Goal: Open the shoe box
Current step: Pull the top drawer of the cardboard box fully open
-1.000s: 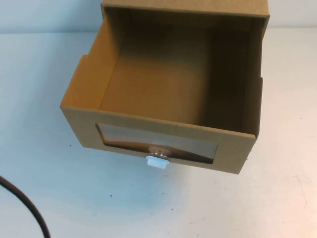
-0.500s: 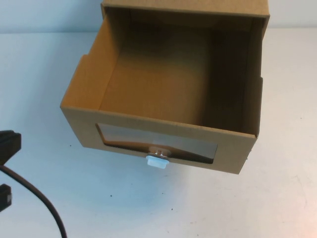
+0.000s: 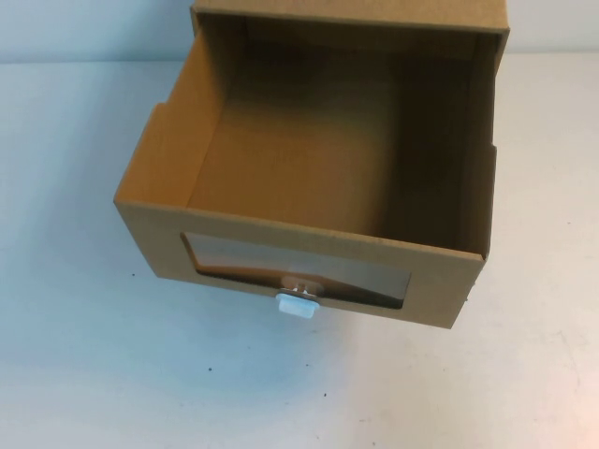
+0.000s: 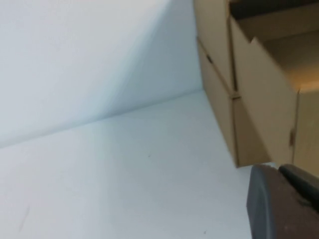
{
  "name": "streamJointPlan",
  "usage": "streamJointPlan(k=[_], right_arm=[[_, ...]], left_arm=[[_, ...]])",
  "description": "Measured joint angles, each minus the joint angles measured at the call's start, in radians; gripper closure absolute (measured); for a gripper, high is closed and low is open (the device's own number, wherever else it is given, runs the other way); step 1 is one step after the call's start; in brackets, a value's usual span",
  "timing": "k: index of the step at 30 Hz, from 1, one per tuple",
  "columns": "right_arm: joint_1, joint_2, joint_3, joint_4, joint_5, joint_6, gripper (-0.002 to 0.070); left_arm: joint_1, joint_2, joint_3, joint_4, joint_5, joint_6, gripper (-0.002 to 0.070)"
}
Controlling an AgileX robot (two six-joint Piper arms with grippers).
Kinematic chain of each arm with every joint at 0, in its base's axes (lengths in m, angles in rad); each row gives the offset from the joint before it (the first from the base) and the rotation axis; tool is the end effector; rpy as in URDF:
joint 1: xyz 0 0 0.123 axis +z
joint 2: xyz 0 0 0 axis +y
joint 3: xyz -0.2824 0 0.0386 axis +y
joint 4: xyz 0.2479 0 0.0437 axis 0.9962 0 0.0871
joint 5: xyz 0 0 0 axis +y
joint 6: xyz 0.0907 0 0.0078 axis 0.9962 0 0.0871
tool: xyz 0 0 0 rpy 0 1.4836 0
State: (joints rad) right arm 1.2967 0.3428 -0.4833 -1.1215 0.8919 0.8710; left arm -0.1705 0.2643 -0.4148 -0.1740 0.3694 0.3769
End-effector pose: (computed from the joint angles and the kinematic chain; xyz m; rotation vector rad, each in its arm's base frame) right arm 0.0747 0.0298 0.3151 -0.6342 1.6456 0.1950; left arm 0.0642 -0.0169 0.3028 0.3704 1.6563 -0.0202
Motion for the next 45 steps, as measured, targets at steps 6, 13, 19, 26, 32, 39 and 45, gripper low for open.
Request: streamJointPlan(k=[6,13,19,26,32,39,45], right_arm=[[0.0,0.0,0.001,0.0,0.0,0.0,0.0689],[0.0,0.0,0.001,0.0,0.0,0.0,0.0689],[0.0,0.0,0.001,0.0,0.0,0.0,0.069],[0.0,0.0,0.002,0.0,0.0,0.0,0.069],[0.0,0.0,0.002,0.0,0.0,0.0,0.0689],[0.0,0.0,0.002,-0.002,0.0,0.0,0.0689],[-0.031,-0.012,0.002,-0.002,-0.014,0.0,0.0689]], left_arm=[[0.005,-0.201,0.317,0.011,-0.162,-0.049,0.068],[0.047,-0.273,0.441,0.02,-0.125,-0.095,0.068],[0.062,-0.275,0.441,0.017,0.006,-0.184,0.068],[0.062,-0.275,0.441,0.015,0.024,-0.233,0.068],[0.062,-0.275,0.441,0.015,0.024,-0.238,0.068],[0.062,-0.275,0.441,0.015,0.024,-0.24,0.068],[0.062,-0.275,0.441,0.015,0.024,-0.24,0.068]])
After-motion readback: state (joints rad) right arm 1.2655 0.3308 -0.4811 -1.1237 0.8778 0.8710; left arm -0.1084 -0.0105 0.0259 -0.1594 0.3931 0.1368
